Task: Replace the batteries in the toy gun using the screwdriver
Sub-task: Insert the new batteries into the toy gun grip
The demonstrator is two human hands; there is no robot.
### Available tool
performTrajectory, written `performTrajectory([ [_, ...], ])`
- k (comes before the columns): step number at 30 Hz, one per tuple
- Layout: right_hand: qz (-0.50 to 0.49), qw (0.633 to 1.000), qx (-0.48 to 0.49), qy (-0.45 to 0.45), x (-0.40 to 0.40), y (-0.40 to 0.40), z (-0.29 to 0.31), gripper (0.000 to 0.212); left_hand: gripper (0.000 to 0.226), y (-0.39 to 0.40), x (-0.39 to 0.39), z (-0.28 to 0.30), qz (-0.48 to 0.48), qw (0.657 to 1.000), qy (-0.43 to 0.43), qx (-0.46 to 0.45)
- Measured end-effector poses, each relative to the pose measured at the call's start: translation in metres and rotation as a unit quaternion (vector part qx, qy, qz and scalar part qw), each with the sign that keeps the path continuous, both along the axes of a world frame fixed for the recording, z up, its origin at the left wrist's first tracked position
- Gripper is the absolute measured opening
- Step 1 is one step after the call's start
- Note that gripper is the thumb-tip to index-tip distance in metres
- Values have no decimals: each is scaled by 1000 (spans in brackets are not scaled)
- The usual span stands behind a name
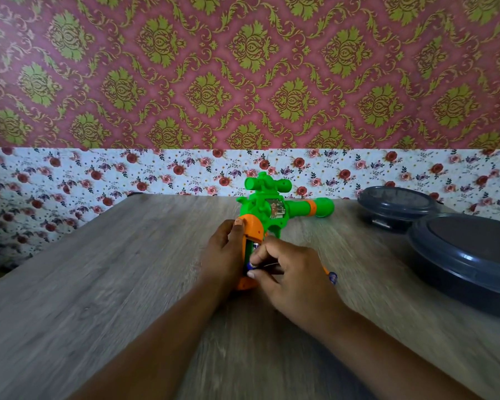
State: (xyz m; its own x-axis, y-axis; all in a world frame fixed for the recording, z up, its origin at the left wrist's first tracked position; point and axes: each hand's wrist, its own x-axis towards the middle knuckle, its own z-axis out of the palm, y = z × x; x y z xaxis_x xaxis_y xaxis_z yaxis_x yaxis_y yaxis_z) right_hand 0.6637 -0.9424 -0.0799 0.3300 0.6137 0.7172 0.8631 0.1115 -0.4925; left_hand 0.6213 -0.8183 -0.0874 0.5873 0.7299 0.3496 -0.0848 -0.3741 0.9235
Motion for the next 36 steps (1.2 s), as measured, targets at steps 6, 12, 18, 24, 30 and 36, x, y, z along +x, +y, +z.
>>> performTrajectory([
  [6, 10, 998, 40, 52, 0, 1, -1, 22, 31, 3, 2, -3, -2, 1000, 0, -23],
  [12, -6, 992, 25, 120, 4, 4, -3, 15, 30, 4, 3, -3, 3, 999, 3, -47],
  [18, -15, 994, -107, -23, 10, -4, 4, 17, 26, 2, 1, -1, -7, 999, -8, -49],
  [24, 11, 990, -139, -25, 11, -8, 9, 11, 28, 2, -1, -1, -1, 1000, 2, -30],
  [30, 0, 976, -179, -128, 11, -6, 7, 16, 27, -1, 0, 0, 8, 1000, 15, -3],
  [36, -51, 979, -145, -133, 7, 5, 4, 13, 34, -3, 0, -2, -3, 1000, 8, -5],
])
